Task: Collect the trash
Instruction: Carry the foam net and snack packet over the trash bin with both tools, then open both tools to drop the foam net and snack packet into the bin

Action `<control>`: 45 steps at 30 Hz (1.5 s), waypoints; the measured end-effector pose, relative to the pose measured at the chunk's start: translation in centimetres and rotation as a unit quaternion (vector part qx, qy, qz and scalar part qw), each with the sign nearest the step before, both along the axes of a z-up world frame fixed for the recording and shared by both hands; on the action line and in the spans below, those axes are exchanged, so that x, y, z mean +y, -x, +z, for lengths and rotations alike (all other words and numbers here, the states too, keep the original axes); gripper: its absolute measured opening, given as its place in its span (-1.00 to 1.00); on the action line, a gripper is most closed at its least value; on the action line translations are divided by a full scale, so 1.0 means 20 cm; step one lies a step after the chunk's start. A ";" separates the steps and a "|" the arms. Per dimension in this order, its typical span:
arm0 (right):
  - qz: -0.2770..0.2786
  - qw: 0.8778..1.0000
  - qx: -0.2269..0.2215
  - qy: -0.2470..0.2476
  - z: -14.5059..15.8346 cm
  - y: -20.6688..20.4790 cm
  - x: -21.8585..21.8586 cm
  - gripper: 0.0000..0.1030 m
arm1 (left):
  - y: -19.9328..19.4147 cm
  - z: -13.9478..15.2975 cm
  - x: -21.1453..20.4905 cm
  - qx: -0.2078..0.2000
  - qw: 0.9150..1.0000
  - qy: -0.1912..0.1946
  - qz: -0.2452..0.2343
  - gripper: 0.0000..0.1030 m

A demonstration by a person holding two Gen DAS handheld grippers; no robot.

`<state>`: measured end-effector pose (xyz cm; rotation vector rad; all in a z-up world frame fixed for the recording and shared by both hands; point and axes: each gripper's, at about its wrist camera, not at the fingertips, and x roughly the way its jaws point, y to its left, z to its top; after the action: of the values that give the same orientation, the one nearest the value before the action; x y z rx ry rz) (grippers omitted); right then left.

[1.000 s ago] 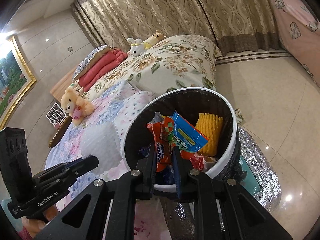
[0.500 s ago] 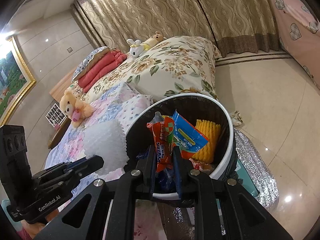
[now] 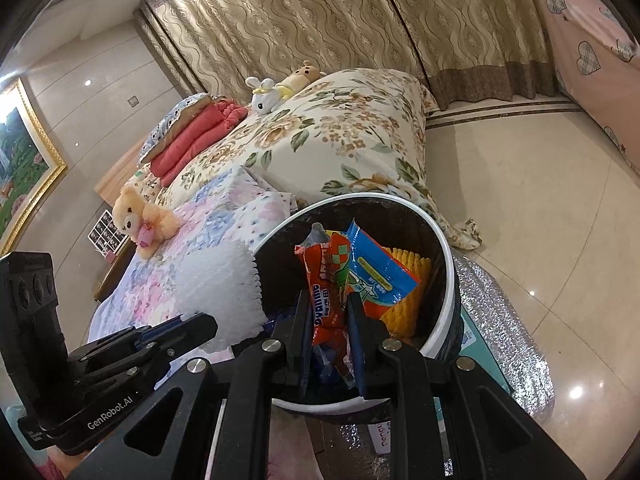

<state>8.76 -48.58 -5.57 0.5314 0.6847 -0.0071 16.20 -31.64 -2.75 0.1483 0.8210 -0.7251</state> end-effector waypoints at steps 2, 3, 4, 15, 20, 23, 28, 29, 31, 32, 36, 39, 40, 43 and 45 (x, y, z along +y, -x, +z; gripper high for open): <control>0.001 1.000 0.001 0.001 0.00 -0.01 0.00 -0.64 | -0.01 0.00 -0.01 -0.001 1.000 -0.002 0.000 -0.79; 0.002 1.000 0.002 0.001 0.00 -0.01 -0.01 -0.64 | -0.01 0.00 -0.02 -0.001 1.000 -0.003 0.000 -0.79; 0.002 1.000 0.003 0.002 0.00 -0.02 -0.01 -0.64 | -0.01 -0.01 -0.02 -0.001 1.000 -0.004 0.001 -0.79; 0.000 1.000 0.010 -0.003 -0.02 -0.06 -0.05 -0.64 | -0.05 -0.03 -0.07 0.002 1.000 -0.013 0.002 -0.79; 0.000 1.000 0.011 -0.003 -0.02 -0.06 -0.05 -0.64 | -0.06 -0.04 -0.08 0.005 1.000 -0.016 0.003 -0.79; 0.000 1.000 0.013 -0.002 -0.03 -0.07 -0.05 -0.64 | -0.06 -0.05 -0.08 0.006 1.000 -0.016 0.002 -0.79; -0.001 1.000 0.016 -0.001 -0.05 -0.08 -0.05 -0.64 | -0.08 -0.05 -0.08 0.009 1.000 -0.013 0.003 -0.79; -0.001 1.000 0.016 -0.001 -0.04 -0.08 -0.05 -0.64 | -0.08 -0.05 -0.08 0.009 1.000 -0.014 0.003 -0.79; -0.001 1.000 0.017 0.002 -0.04 -0.09 -0.04 -0.64 | -0.08 -0.05 -0.09 0.007 1.000 -0.015 0.002 -0.79; -0.001 1.000 0.018 0.001 -0.04 -0.09 -0.04 -0.64 | -0.09 -0.05 -0.09 0.008 1.000 -0.015 0.002 -0.79; -0.003 1.000 0.020 0.001 -0.04 -0.10 -0.05 -0.64 | -0.10 -0.05 -0.09 0.009 1.000 -0.014 0.002 -0.79; -0.002 1.000 0.023 0.002 -0.05 -0.10 -0.05 -0.64 | -0.10 -0.05 -0.09 0.011 1.000 -0.014 0.002 -0.79; -0.002 1.000 0.024 0.002 -0.05 -0.11 -0.05 -0.64 | -0.10 -0.05 -0.09 0.011 1.000 -0.014 0.002 -0.79; -0.002 1.000 0.026 0.003 -0.06 -0.10 -0.05 -0.64 | -0.11 -0.05 -0.08 0.013 1.000 -0.012 0.002 -0.79; -0.003 1.000 0.028 0.003 -0.06 -0.11 -0.05 -0.64 | -0.11 -0.06 -0.08 0.015 1.000 -0.012 0.003 -0.79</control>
<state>10.91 -49.56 -6.67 0.5285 0.7374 -0.0289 18.41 -33.29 -3.88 0.1568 0.8583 -0.7137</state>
